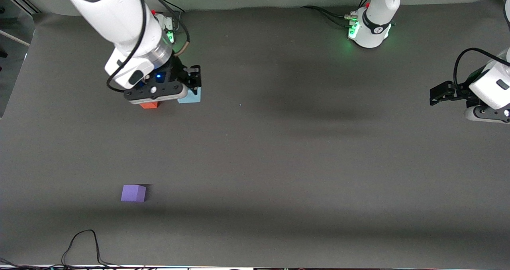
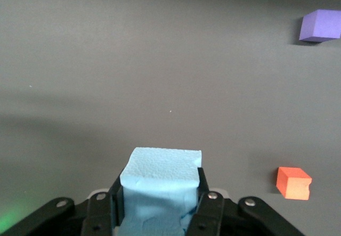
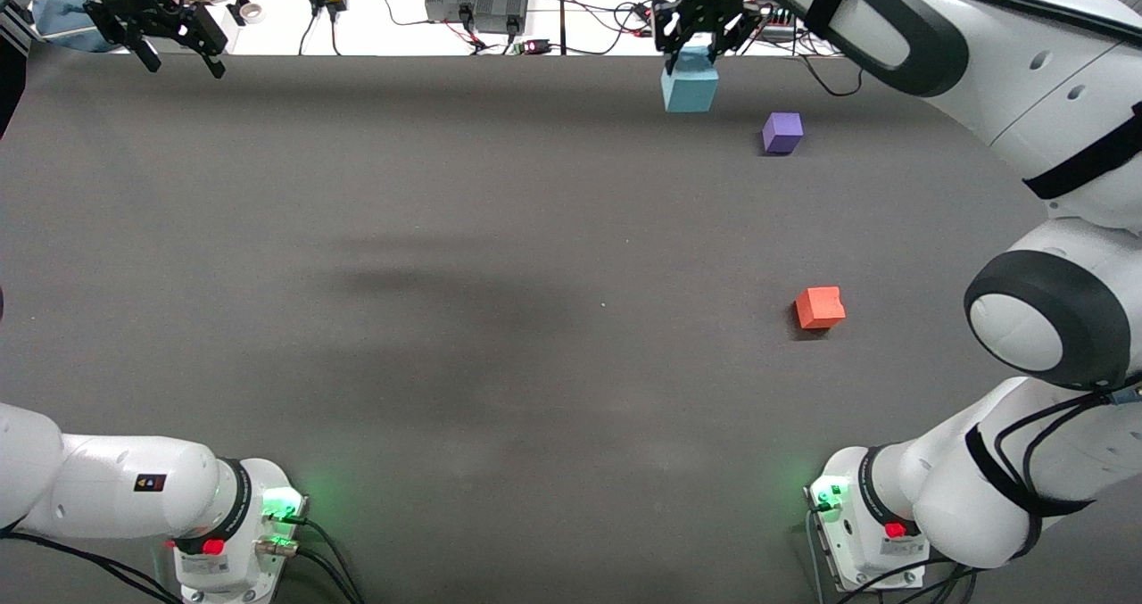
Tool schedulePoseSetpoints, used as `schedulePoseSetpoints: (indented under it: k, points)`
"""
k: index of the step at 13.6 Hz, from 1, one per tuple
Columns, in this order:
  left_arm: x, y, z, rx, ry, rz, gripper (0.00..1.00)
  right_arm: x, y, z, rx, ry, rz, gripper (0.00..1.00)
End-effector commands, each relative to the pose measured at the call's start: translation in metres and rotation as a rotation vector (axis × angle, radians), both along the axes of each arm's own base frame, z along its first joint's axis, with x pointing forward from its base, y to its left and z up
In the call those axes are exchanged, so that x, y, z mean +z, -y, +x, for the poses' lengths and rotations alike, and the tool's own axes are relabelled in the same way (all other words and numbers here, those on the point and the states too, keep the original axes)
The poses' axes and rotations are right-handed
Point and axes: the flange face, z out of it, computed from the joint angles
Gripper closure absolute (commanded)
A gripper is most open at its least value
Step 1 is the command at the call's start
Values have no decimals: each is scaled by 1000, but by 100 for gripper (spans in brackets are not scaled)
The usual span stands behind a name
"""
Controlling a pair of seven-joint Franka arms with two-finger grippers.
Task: Place blue block between orange and purple blocks
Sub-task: 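Lift the blue block and carry it past the orange block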
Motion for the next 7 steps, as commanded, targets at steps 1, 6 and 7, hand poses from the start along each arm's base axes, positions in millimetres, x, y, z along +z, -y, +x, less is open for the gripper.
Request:
schedulePoseSetpoints:
  k: [1, 6, 7]
  points:
    - [2, -1, 1, 1, 11, -10, 0, 17, 38, 13, 4, 12, 17, 53]
    - [3, -1, 2, 2, 13, -10, 0, 27, 184, 52, -23, 26, -14, 53]
    - [2, -1, 1, 2, 11, -10, 0, 25, 194, 54, -14, 18, 2, 52]
